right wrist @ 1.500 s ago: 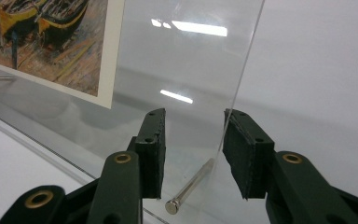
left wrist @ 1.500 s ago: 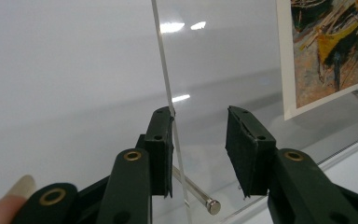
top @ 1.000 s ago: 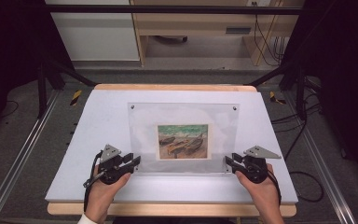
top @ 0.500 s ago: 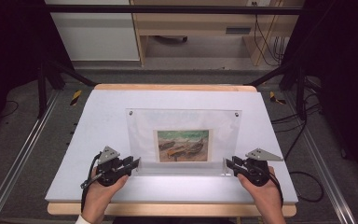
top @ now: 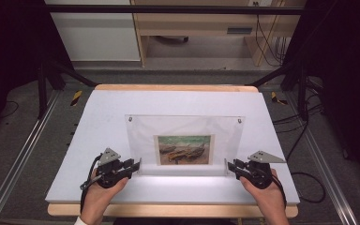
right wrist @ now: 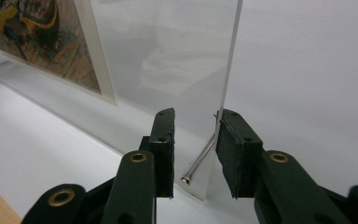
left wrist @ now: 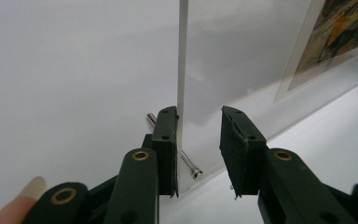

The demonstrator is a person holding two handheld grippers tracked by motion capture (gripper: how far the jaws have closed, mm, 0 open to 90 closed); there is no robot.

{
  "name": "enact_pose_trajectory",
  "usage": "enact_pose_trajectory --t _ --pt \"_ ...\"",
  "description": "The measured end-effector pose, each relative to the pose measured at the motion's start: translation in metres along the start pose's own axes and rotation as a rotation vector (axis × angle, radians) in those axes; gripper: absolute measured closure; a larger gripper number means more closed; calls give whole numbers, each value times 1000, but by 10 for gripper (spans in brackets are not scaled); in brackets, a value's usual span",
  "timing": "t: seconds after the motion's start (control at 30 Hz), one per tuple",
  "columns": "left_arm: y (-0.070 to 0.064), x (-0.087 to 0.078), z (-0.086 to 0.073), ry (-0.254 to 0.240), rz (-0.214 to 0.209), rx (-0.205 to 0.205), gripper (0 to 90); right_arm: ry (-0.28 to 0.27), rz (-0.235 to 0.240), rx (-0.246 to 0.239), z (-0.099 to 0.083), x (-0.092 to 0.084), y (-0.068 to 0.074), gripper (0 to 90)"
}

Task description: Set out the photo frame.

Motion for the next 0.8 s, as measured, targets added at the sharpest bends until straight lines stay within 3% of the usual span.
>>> enact_pose_trajectory --t 0.3,0.57,0.7,0.8 --pt "2 -5 -1 -10 -21 -21 662 -3 10 -12 -1 -3 2 672" --pt "12 -12 -2 -14 -39 -46 578 5 -11 -19 -3 -6 -3 614" --pt "24 -16 -3 -15 -13 -58 534 12 -46 -25 -7 -12 -10 578" --pt "31 -19 -3 -16 28 -44 508 0 -76 -14 -8 -18 -18 559"
Point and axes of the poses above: each handheld gripper's, and its own axes: x roughly forward along the jaws, z roughly out of its top, y roughly to its left, the point moved 4 cm from there along x, roughly forward along the jaws, and after that the axes turned 6 degrees about z, right-handed, at the moved point
